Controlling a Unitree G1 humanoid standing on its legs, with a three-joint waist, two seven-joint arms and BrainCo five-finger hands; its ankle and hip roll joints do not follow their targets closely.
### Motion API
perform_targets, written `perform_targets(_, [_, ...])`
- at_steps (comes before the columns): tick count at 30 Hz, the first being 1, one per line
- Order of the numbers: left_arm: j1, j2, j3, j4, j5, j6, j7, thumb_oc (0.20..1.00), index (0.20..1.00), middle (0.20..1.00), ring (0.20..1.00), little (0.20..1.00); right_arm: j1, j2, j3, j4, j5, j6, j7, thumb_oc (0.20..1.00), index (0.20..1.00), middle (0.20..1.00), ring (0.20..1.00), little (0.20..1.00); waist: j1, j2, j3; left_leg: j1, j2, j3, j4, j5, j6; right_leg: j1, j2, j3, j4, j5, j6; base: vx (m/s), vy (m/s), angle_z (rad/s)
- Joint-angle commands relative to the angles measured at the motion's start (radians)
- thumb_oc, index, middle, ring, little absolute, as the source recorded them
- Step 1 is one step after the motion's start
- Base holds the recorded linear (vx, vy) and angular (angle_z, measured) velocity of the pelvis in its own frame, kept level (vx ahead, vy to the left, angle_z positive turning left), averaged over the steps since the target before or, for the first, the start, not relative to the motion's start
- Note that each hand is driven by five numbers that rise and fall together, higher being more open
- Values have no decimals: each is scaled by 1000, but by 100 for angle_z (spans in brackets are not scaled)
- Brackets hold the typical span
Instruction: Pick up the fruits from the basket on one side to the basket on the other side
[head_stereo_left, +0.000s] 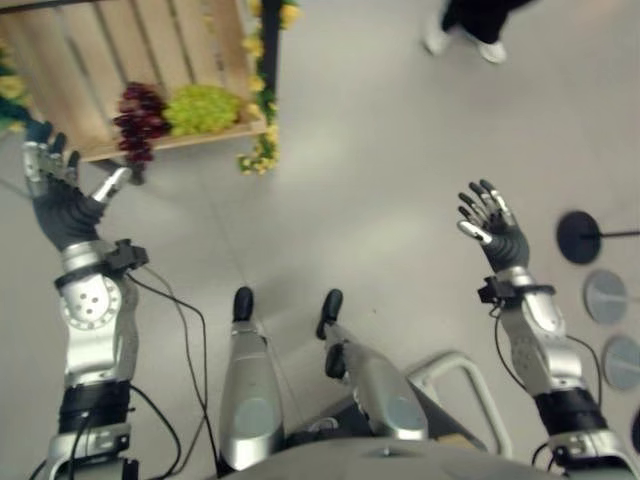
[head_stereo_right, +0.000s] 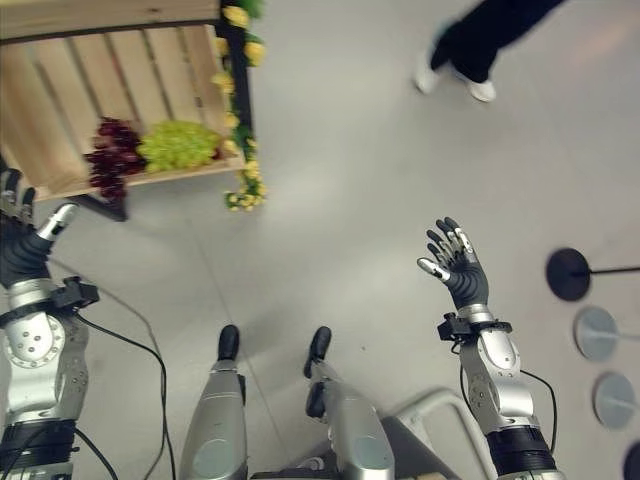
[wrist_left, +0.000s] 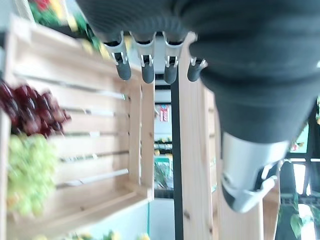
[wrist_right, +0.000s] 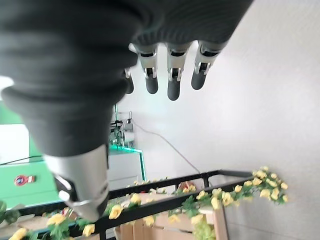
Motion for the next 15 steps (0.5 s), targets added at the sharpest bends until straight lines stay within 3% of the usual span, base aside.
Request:
perform_targets(1, [6, 37, 6, -84, 73, -55, -62, 1000, 1000, 1000, 1000, 1000, 17, -20, -44, -26, -9, -61, -10, 1000, 1000, 1000, 1000, 1000, -8, 7, -136, 18, -75, 21, -25, -23, 36, 39, -87, -38, 28, -46, 117, 45, 23, 60])
perform_targets(15, [90, -21, -2, -134, 45, -46, -132, 1000, 1000, 1000, 1000, 1000, 6, 0, -64, 60, -18, -50, -21, 1000, 1000, 1000, 1000, 1000, -13, 33, -279, 127, -86, 27, -64, -33, 43, 139, -89, -32, 3, -61, 120, 39, 14, 5])
